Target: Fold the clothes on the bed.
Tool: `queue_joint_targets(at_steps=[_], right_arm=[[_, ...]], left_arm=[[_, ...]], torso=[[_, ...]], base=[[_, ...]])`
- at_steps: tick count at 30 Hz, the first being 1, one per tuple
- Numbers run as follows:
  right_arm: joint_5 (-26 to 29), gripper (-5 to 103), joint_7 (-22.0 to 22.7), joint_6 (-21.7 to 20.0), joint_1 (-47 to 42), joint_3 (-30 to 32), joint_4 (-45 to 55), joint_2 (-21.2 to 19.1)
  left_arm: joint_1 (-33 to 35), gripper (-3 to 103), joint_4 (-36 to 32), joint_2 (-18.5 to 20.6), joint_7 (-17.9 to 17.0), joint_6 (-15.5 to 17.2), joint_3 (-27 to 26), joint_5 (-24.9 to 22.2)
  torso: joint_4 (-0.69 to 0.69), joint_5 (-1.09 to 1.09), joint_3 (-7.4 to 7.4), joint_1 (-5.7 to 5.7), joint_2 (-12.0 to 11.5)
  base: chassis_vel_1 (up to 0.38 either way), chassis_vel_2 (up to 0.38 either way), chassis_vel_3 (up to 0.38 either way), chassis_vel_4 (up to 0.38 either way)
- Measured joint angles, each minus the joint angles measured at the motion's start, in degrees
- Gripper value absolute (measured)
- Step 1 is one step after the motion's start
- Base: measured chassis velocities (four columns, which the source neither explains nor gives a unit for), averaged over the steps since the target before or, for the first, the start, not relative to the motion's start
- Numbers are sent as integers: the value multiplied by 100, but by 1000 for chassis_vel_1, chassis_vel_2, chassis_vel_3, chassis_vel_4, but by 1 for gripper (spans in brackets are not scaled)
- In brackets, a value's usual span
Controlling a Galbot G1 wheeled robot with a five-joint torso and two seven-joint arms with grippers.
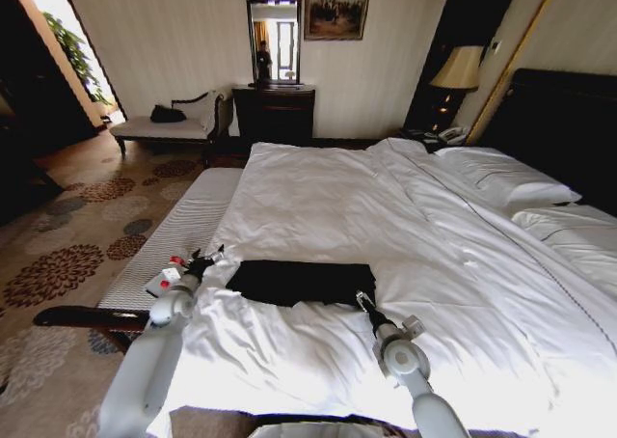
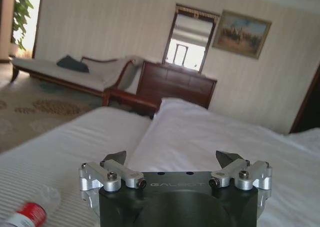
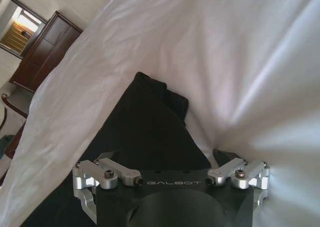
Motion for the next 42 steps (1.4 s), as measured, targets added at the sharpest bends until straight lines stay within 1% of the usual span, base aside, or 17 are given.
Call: queue_joint_targets(at_steps=[2, 5, 7, 9, 11, 13, 14, 16, 20, 22, 26, 28, 31, 35, 37, 39, 42], right_arm=[[11, 100, -22, 8, 34, -5, -32, 0], [90, 100, -266, 100, 315, 20, -263, 30], [93, 100, -308, 123, 332, 52, -288, 40], [118, 100, -454, 189, 401, 163, -386, 61], [126, 102, -499, 208, 463, 176, -454, 67], [130, 98, -526, 223, 530, 178, -534, 75], [137, 88, -544, 232, 602, 178, -613, 88], [138, 88, -549, 234, 617, 178, -632, 91], [123, 66, -568, 240, 633, 161, -724, 106], [120, 66, -568, 241, 643, 160, -759, 109], [128, 44, -592, 255, 675, 159, -845, 115], [139, 44, -610, 257, 676, 159, -846, 114], [182, 28, -671, 274, 681, 160, -842, 111], [213, 13, -762, 320, 679, 156, -822, 108], [217, 13, -787, 331, 675, 155, -807, 107], [210, 4, -929, 384, 637, 149, -696, 92], [154, 4, -1031, 404, 571, 142, -496, 61]], left_arm=[[68, 100, -86, 12, -2, 5, -75, -33], [524, 100, -641, 38, -7, 15, -504, -158], [539, 100, -673, 36, -7, 16, -510, -159], [620, 100, -784, -9, -4, 28, -517, -153], [677, 100, -833, -37, -3, 28, -540, -147], [748, 100, -891, -69, -3, 29, -577, -141], [834, 100, -963, -103, -13, 29, -621, -137], [861, 100, -997, -109, -18, 31, -637, -136], [977, 100, -1170, -134, -47, 49, -709, -138], [1007, 100, -1201, -144, -52, 52, -716, -138], [1135, 100, -1298, -227, -69, 59, -720, -91], [1148, 100, -1307, -243, -69, 59, -715, -76], [1185, 100, -1347, -294, -80, 61, -704, -33], [1235, 100, -1396, -321, -85, 63, -714, -16], [1249, 100, -1404, -328, -86, 63, -724, -12], [1311, 100, -1427, -347, -89, 63, -764, -4], [1344, 100, -1448, -356, -96, 61, -798, -3]], torso=[[0, 1, 0, 0, 0], [5, 2, 0, 0, 0], [4, 3, 0, 0, 0], [-8, -1, 0, 0, 0], [-6, -1, 1, 0, -1], [-4, 1, 1, 0, -1], [3, 2, 1, 0, -1], [3, 1, 1, 0, 0], [-2, 1, 0, 0, 0], [-1, 1, 0, 0, 0], [-1, 2, 1, 0, -1], [-1, 1, 1, 0, -1], [-1, 1, 1, 0, -2], [-1, 2, 1, 1, -2], [-1, 2, 1, 0, -2], [0, 1, 1, 0, -2], [-1, 2, 1, 0, -2]], base=[[0, 0, 0, 0], [0, 0, 0, 0], [0, 0, 0, 0], [0, 0, 0, 0], [0, 0, 0, 0], [0, 0, 0, 0], [0, 0, 0, 0], [0, 0, 0, 0], [0, 0, 0, 0], [0, 0, 0, 0], [0, 0, 0, 0], [0, 0, 0, 0], [0, 0, 0, 0], [0, 0, 0, 0], [0, 0, 0, 0], [0, 0, 0, 0], [0, 0, 0, 0]])
